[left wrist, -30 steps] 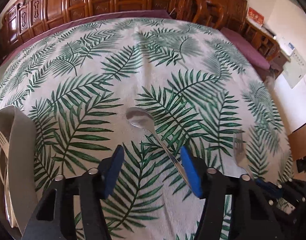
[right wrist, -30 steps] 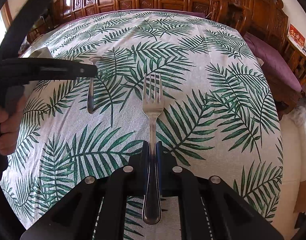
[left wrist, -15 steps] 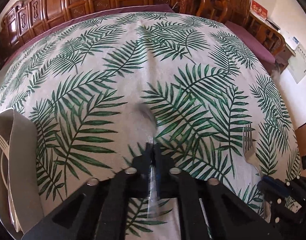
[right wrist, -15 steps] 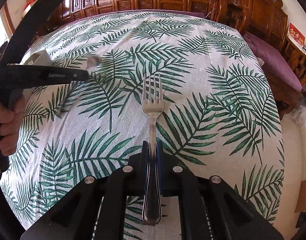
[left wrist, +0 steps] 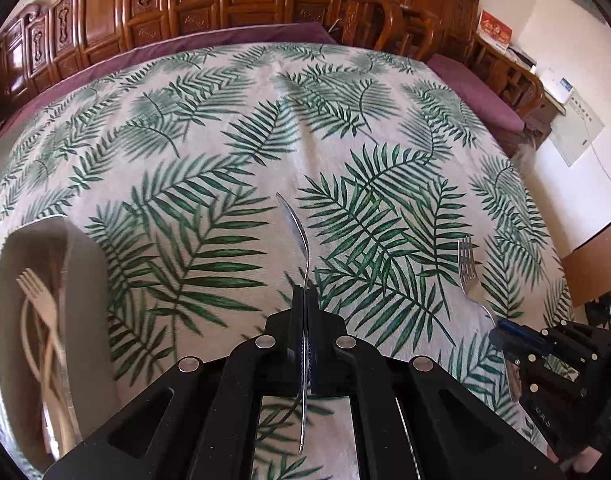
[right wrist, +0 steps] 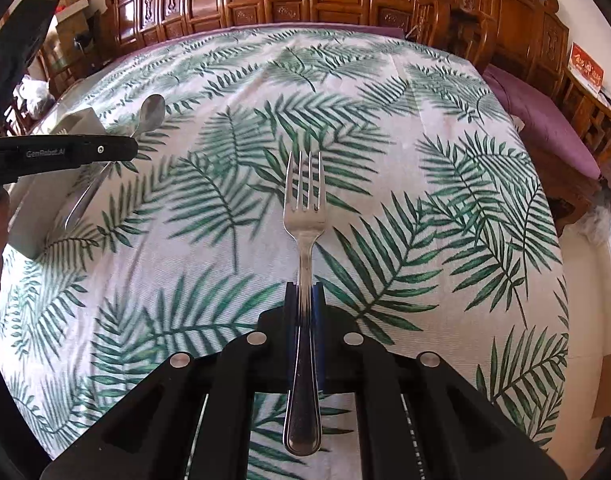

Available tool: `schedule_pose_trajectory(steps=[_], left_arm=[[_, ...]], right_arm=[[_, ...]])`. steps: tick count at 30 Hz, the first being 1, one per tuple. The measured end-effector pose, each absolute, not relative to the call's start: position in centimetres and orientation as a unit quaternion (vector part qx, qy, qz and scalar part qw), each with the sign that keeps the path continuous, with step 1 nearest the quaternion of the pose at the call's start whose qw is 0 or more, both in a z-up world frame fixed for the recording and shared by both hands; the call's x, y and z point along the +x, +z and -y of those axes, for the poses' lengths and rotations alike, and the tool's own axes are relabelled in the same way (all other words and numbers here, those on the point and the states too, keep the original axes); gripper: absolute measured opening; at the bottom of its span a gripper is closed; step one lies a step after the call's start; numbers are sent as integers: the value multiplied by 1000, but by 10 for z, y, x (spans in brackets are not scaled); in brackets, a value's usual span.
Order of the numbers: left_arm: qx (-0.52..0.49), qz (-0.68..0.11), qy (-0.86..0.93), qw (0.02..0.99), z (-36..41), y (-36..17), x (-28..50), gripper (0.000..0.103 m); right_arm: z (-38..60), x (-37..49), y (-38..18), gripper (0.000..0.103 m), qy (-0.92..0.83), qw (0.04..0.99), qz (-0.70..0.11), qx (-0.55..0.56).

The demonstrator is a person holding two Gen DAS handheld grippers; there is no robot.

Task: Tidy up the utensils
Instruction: 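Carry the metal spoon into the grey tray and open the left tool while the right tool holds the fork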

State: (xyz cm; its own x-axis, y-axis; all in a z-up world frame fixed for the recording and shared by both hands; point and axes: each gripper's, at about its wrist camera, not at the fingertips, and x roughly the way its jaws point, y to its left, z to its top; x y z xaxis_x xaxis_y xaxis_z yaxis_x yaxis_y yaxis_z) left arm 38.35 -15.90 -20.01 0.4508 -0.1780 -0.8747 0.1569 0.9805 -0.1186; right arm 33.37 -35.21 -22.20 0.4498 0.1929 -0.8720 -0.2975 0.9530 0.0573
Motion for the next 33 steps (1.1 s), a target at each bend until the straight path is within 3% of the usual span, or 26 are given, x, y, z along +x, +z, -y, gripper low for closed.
schedule_pose_trajectory(steps=[20, 33], left_arm=[[-17, -451, -107, 886, 85, -120, 336, 1], [-10, -446, -92, 890, 30, -109, 321, 1]], right_arm=[[284, 305, -157, 9, 173, 865, -467, -64], [237, 298, -132, 9, 196, 870, -448, -60]])
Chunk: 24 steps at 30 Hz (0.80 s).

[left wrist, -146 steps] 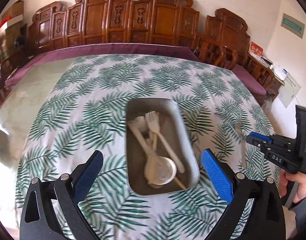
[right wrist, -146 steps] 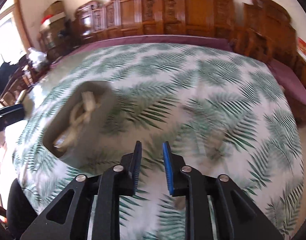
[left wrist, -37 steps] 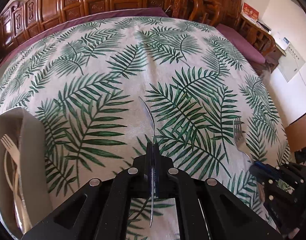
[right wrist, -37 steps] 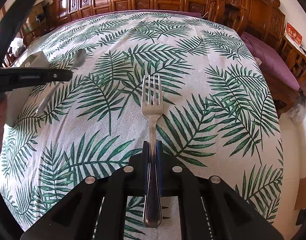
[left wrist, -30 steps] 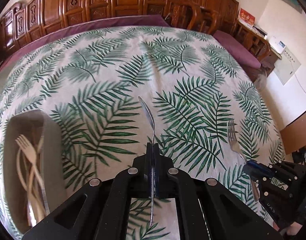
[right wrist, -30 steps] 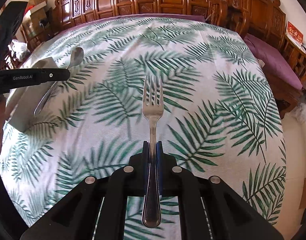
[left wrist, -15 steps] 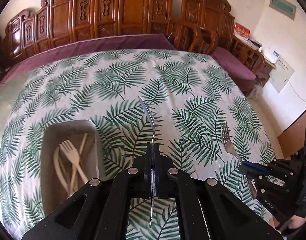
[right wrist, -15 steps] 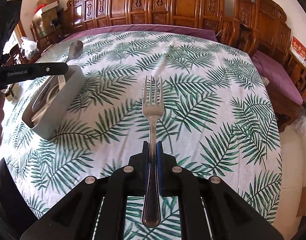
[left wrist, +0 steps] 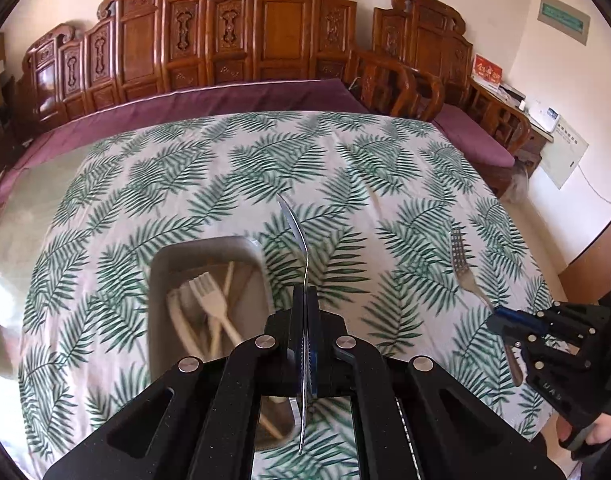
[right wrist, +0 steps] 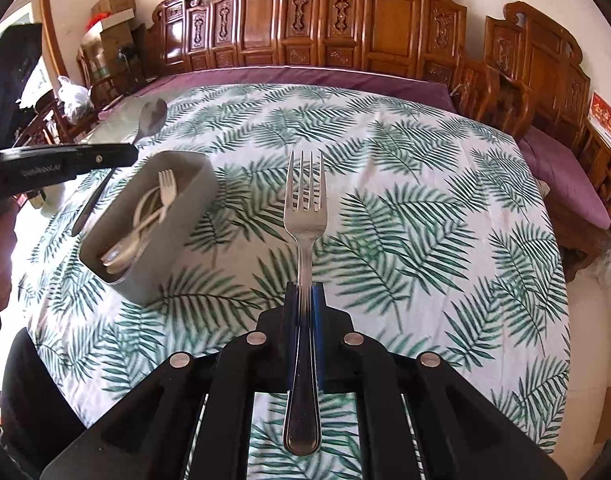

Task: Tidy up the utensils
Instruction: 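Carry the metal spoon into the grey tray and open the left tool while the right tool holds the fork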

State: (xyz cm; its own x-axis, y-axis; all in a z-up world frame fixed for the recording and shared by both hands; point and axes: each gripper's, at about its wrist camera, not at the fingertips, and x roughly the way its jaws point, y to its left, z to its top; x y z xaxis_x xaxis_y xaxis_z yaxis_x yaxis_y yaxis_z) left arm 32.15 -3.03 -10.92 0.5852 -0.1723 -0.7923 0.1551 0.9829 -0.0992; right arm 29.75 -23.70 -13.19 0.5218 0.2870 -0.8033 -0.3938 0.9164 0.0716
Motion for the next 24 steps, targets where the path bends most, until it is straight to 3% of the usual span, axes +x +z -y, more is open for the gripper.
schedule_pose_trajectory(steps=[24], left_arm=[[-31, -516, -46, 855, -46, -198, 344, 1]], right_arm=[[161, 304, -130, 9, 242, 854, -453, -84]])
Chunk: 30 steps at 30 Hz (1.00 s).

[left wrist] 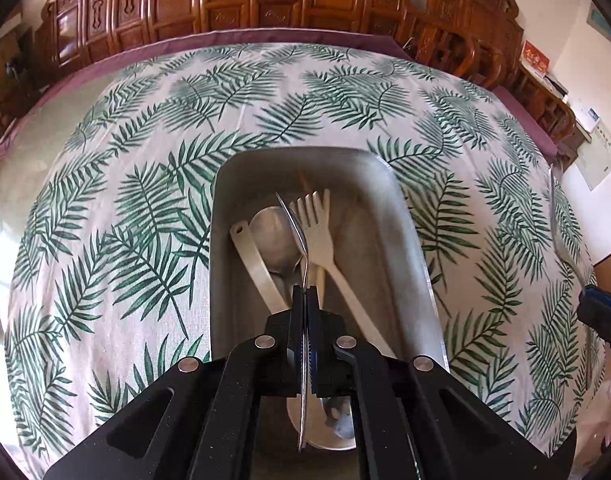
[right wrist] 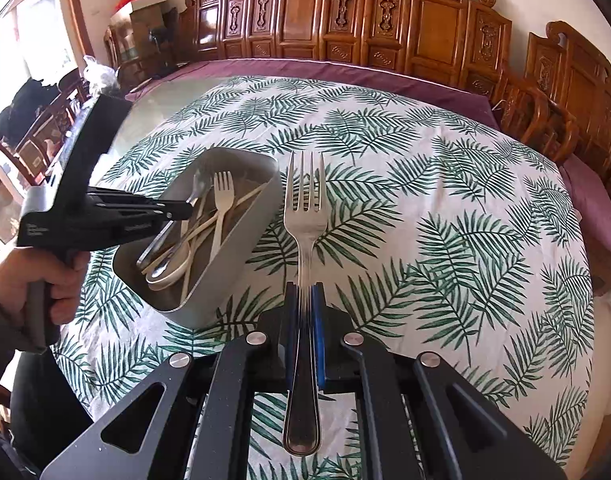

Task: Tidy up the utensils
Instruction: 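Carry the metal spoon into the grey tray and open the left tool while the right tool holds the fork, then lower the metal fork into the grey tray and open the right tool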

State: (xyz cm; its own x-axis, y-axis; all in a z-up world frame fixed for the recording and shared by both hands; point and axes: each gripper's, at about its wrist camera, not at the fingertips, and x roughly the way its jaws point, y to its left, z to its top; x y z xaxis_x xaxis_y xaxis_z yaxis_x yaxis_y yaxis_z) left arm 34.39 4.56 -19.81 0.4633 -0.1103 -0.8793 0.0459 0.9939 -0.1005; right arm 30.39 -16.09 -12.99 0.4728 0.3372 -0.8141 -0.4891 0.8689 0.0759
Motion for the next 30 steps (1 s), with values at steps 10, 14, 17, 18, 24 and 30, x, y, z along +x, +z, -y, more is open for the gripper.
schedule_pose_trajectory(steps=[10, 14, 17, 18, 24, 30], left_arm=[[-37, -498, -51, 865, -60, -180, 335, 24], [-27, -481, -49, 875, -71, -162, 326, 34], [-19, -467, -44, 883, -81, -149, 319, 41], [-18, -462, -41, 886, -86, -144, 317, 45], [-13, -442, -31, 896, -106, -123, 303, 58], [-19, -426, -21, 904, -126, -110, 291, 81]], right_arm=[[132, 307, -125, 9, 258, 850, -450, -90], [116, 310, -122, 9, 267, 849, -447, -89], [101, 312, -121, 9, 275, 847, -445, -90], [97, 313, -121, 9, 277, 847, -445, -91], [69, 315, -119, 9, 290, 843, -443, -93], [49, 319, -123, 9, 293, 841, -447, -90]])
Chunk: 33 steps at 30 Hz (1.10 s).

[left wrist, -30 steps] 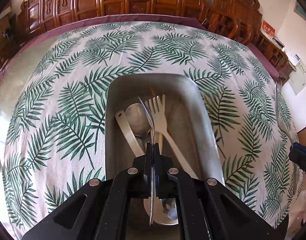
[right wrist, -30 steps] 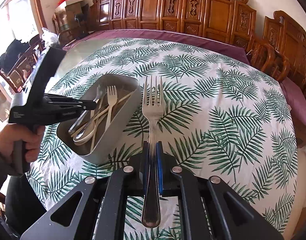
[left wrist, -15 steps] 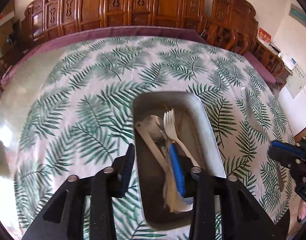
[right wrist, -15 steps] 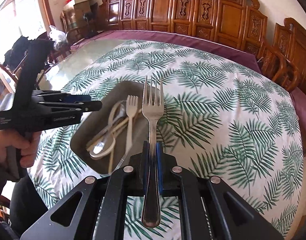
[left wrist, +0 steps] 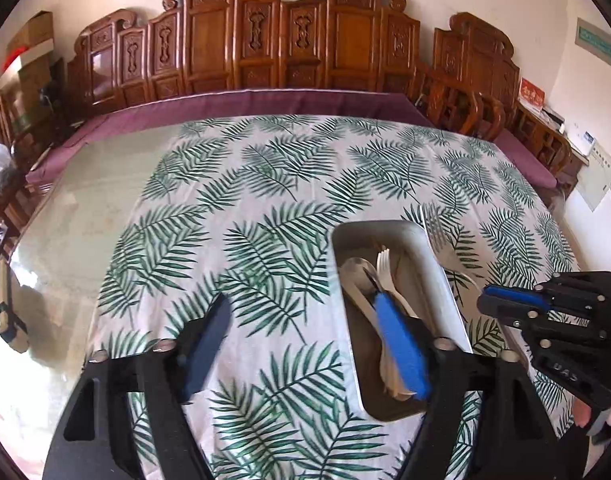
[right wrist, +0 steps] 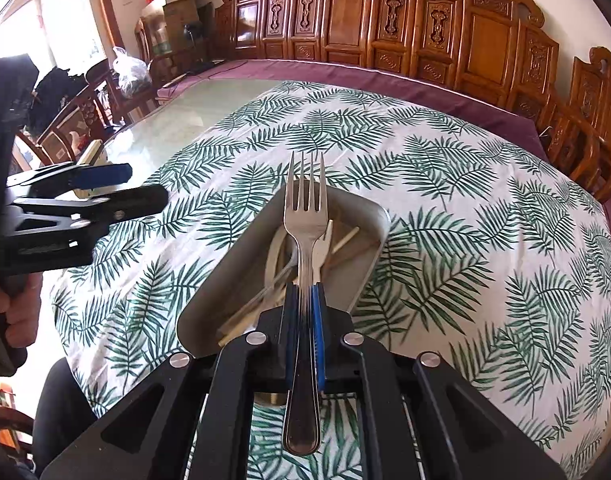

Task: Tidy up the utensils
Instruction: 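Lower the metal fork into the grey tray and open the right tool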

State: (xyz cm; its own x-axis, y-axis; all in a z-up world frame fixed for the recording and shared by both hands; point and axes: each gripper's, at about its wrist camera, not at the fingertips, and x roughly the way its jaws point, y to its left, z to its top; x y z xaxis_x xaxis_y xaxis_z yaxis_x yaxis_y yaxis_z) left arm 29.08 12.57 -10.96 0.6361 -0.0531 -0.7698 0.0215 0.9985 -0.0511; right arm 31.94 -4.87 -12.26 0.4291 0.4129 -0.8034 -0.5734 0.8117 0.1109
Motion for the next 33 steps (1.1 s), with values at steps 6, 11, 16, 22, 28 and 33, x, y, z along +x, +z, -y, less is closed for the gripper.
schedule_pose_trajectory(steps=[6, 11, 16, 22, 28, 33], left_arm=[[-25, -416, -18, 909, -140, -104, 280, 94], [-23, -414, -15, 910, -150, -100, 275, 95], [-35, -407, -10, 913, -163, -95, 271, 95], [-38, -407, -7, 913, -168, -95, 269, 95], [-36, -408, -5, 912, -170, -95, 265, 95], [-34, -410, -2, 911, -170, -96, 262, 95]], right_arm=[[36, 323, -126, 9, 294, 840, -448, -86], [21, 330, -136, 9, 293, 836, -458, -75], [9, 335, -151, 9, 287, 830, -473, -69], [7, 343, -169, 9, 272, 827, -487, -73], [10, 354, -183, 9, 250, 827, -499, -72], [13, 361, -189, 9, 239, 826, -506, -68]])
